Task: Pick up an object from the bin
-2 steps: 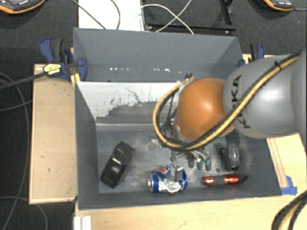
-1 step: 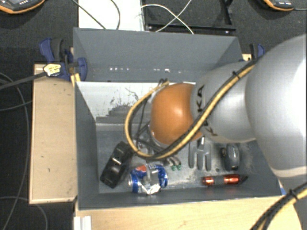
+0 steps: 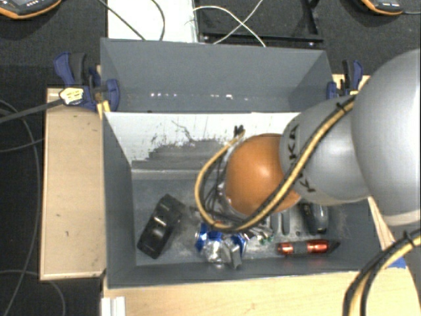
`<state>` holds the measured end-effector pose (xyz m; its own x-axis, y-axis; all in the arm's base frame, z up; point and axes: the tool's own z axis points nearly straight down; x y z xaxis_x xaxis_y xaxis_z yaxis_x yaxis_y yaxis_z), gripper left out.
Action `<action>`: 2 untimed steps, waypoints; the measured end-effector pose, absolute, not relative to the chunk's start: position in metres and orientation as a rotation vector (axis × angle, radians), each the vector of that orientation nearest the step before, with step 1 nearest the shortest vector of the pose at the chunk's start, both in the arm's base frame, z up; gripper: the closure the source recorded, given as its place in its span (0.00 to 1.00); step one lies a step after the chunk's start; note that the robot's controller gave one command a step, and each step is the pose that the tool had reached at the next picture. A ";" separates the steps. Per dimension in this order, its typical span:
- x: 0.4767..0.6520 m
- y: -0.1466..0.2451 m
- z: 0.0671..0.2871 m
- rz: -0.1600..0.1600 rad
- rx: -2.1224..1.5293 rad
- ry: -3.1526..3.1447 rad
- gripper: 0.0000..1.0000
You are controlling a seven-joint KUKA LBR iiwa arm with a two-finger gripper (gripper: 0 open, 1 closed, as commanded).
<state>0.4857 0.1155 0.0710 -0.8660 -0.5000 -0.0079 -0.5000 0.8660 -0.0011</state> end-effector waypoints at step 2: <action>0.494 0.148 0.071 0.010 -0.405 3.097 1.00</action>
Offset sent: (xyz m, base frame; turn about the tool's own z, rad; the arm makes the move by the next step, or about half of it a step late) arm 0.0000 0.0000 0.0000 0.0000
